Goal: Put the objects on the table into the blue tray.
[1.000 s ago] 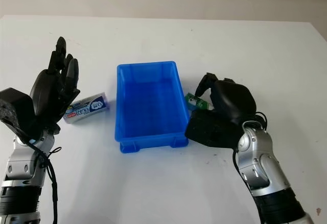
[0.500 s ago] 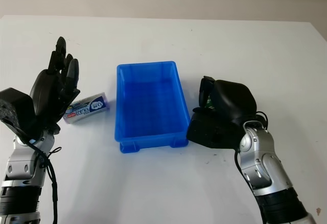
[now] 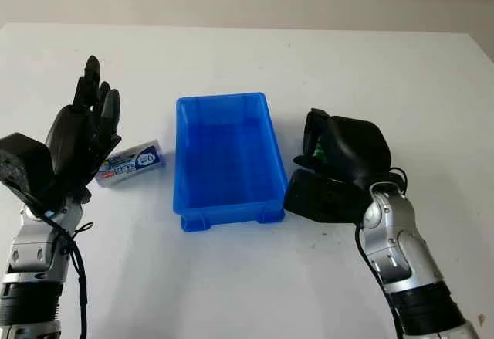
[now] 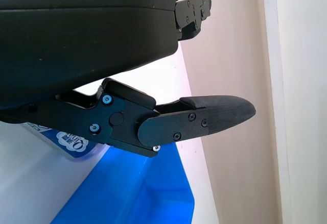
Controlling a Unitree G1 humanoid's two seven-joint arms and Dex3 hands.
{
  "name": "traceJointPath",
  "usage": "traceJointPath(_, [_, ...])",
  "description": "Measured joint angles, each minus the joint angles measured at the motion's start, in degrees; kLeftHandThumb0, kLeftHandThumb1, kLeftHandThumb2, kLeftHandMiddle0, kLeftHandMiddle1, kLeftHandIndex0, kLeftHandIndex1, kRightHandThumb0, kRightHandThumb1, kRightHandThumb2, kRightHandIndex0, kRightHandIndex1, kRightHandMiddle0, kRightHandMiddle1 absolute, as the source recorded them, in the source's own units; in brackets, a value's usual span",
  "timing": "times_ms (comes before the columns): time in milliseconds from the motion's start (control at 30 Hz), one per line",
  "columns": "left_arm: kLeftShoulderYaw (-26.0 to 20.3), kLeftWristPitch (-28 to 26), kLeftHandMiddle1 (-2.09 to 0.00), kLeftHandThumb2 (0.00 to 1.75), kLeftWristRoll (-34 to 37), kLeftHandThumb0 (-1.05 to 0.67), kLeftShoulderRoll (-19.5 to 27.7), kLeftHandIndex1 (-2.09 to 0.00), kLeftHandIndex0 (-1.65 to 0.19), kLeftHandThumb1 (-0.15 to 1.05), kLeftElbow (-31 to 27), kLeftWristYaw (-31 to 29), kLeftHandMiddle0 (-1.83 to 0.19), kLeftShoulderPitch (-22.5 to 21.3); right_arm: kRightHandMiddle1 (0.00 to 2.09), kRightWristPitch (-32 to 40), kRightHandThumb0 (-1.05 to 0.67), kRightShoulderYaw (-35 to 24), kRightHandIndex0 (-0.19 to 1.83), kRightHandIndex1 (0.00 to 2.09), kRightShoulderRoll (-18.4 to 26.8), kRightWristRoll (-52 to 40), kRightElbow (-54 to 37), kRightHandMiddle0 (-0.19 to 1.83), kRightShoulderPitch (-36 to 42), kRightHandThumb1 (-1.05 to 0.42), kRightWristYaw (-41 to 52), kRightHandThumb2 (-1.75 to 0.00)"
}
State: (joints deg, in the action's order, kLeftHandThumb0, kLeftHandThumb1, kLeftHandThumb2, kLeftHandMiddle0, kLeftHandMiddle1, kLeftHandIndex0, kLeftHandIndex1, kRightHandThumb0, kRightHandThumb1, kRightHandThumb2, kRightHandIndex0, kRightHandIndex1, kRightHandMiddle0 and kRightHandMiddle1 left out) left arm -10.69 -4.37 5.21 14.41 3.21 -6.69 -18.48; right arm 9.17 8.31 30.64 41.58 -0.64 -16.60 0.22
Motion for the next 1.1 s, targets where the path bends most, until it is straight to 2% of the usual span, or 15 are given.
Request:
traceJointPath(200, [0.4,0.0,0.00,0.59,-0.3,-0.81,0.0,0.00,0.19,1.05,0.0,0.1,0.19,0.0,2.09,0.0,-0.29,-1.5,0.69,2.09,-0.8,-1.8,0.2,0.46,-0.8,-0.99,-0.7,-0.05])
traceJointPath(400, [0.4,-0.1,0.00,0.58,-0.4,-0.82,0.0,0.00,0.19,1.05,0.0,0.5,0.19,0.0,2.09,-2.4,-0.25,-4.3,0.81,2.09,-2.6,-5.4,-0.4,0.61,-2.2,-0.97,-3.5,-0.05])
traceJointPath(467, [0.4,-0.1,0.00,0.58,-0.5,-0.82,0.0,0.00,0.19,1.05,0.0,0.6,0.19,0.0,2.09,-4.3,-0.25,-5.1,0.76,2.09,-2.6,-7.1,-1.0,0.59,-2.6,-0.97,-3.7,-0.05])
traceJointPath(567, [0.4,-0.1,0.00,0.58,-0.5,-0.81,0.0,0.00,0.19,1.05,0.0,0.6,0.19,0.0,2.00,-9.1,-0.29,-7.1,0.52,2.06,-2.1,-11.9,-0.9,0.42,-3.8,-0.93,-2.4,-0.05])
traceJointPath(633, [0.4,-0.1,0.00,0.58,-0.5,-0.81,0.0,0.00,0.19,1.05,0.0,0.6,0.19,0.0,1.84,-13.8,-0.31,-9.0,0.45,1.92,-0.5,-17.1,0.4,0.38,-5.4,-0.91,0.7,-0.05])
traceJointPath(667, [0.5,-0.1,0.00,0.58,-0.6,-0.81,0.0,0.00,0.19,1.05,0.0,0.6,0.19,0.0,1.63,-15.3,-0.36,-9.9,0.43,1.73,0.6,-19.8,1.2,0.37,-6.5,-0.89,3.1,-0.05])
traceJointPath(700, [0.5,-0.1,0.00,0.58,-0.6,-0.81,0.0,0.00,0.19,1.05,0.0,0.6,0.19,0.0,1.28,-16.4,-0.41,-10.8,0.43,1.42,2.1,-22.3,2.0,0.41,-7.7,-0.85,6.0,-0.05])
traceJointPath(800, [0.5,-0.1,0.00,0.58,-0.6,-0.81,0.0,0.00,0.19,1.05,0.0,0.7,0.19,0.0,0.57,-16.7,-0.46,-12.4,0.48,0.76,7.0,-27.9,3.5,0.54,-10.9,-0.80,15.3,-0.05])
traceJointPath(867, [0.5,-0.3,0.00,0.58,-0.6,-0.81,-0.1,0.00,0.19,1.05,0.0,0.8,0.19,0.0,0.28,-15.6,-0.46,-13.0,0.52,0.42,9.4,-30.0,4.0,0.58,-12.9,-0.76,20.3,-0.05])
traceJointPath(900, [0.5,-0.4,0.00,0.58,-0.6,-0.81,-0.2,0.00,0.19,1.05,0.0,0.8,0.19,0.0,0.16,-15.5,-0.49,-13.0,0.52,0.28,10.6,-30.4,4.5,0.58,-13.9,-0.75,22.4,-0.05])
traceJointPath(933, [0.5,-0.5,0.00,0.58,-0.6,-0.81,-0.2,0.00,0.19,1.05,0.0,0.9,0.19,0.0,0.12,-15.6,-0.50,-12.9,0.51,0.22,11.9,-30.6,5.4,0.57,-15.0,-0.74,24.6,-0.06])
traceJointPath(1100, [0.6,-0.5,0.00,0.58,-0.7,-0.80,-0.2,0.00,0.19,1.05,-0.1,0.8,0.19,0.0,0.05,-21.4,-0.56,-9.8,0.48,0.12,16.7,-28.3,11.7,0.51,-19.6,-0.74,31.2,-0.06])
